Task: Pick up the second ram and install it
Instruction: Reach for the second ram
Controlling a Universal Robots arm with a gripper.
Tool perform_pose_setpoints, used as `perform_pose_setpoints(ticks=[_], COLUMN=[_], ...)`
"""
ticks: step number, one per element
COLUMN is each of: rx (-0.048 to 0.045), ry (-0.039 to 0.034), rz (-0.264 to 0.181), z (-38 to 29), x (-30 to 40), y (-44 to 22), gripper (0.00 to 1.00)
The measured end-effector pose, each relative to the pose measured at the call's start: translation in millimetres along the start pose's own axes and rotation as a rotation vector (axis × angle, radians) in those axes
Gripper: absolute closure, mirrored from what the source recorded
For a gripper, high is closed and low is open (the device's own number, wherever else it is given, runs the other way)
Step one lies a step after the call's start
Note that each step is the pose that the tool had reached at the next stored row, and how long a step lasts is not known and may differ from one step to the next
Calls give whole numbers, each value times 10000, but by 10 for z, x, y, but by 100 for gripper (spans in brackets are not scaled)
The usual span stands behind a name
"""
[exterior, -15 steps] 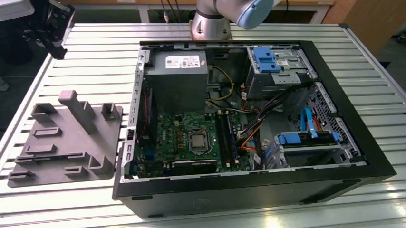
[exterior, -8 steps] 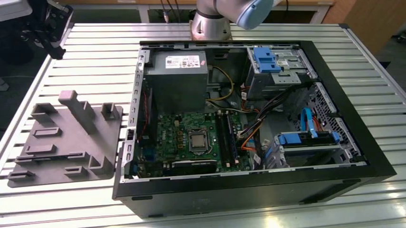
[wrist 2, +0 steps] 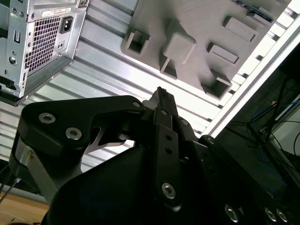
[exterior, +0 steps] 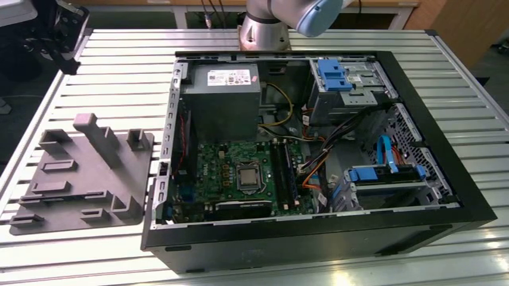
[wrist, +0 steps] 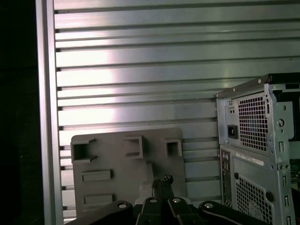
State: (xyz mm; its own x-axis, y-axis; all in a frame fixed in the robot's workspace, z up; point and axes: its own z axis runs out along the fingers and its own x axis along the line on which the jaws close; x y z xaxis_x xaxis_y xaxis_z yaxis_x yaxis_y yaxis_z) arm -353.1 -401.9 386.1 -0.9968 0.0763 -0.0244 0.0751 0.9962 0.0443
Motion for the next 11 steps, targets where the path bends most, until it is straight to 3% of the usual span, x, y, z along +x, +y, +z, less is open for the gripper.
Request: perform_pose_setpoints(ticks=[11], rx=[-1], ry=[-1], rz=[-1], z=[9], x=[51], y=[-5], gripper=[89])
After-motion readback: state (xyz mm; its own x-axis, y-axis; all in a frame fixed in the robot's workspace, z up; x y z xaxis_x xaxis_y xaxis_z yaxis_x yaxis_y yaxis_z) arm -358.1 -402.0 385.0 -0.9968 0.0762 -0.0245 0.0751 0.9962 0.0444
